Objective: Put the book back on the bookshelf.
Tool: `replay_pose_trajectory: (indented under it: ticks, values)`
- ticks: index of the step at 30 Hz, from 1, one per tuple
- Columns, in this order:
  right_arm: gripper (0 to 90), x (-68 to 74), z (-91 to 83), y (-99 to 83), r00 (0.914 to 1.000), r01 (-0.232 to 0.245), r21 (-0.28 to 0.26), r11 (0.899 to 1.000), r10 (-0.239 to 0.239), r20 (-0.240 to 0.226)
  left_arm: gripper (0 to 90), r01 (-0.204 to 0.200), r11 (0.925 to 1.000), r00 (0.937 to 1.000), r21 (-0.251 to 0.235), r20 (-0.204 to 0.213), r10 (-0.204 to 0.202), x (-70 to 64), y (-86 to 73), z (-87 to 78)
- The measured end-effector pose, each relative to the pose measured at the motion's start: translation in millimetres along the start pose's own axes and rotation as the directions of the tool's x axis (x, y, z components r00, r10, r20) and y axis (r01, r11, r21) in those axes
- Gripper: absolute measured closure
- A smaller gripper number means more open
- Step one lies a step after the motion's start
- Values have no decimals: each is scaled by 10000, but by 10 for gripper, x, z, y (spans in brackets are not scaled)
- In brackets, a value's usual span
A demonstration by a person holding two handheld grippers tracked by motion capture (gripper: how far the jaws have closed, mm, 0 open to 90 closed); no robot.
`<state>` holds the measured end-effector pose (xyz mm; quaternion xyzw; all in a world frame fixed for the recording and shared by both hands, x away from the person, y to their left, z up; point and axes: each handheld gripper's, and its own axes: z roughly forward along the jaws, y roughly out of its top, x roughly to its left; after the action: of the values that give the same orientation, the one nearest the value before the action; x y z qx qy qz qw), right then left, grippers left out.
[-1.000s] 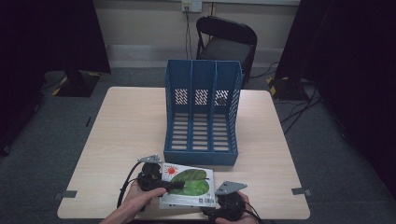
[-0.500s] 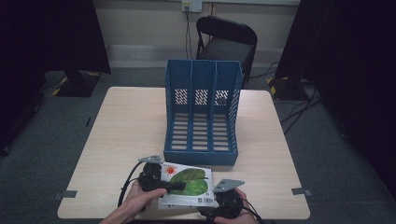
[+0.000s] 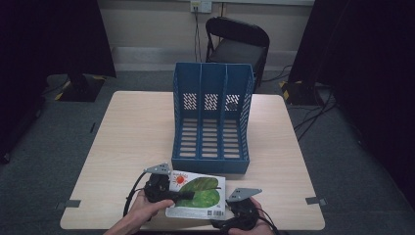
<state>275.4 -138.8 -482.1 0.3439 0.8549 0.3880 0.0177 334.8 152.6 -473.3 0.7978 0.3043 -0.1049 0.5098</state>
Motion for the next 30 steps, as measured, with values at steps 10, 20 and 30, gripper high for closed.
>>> replay_pose_trajectory:
  ticks: [10,20,30]
  values:
    - [136,-171,-15,96,9994,-344,-424,9985,344,4,711,-1123,9936,9936,-108,88,1124,-138,43,-30]
    - [184,-386,110,255,9900,-555,-315,9980,509,-1314,719,-1743,9847,9847,24,35,1743,-189,53,-54]
    - [467,-295,-246,307,9928,-166,-2089,9778,-87,-1198,766,-2433,9693,9693,362,-269,2443,-194,26,-43]
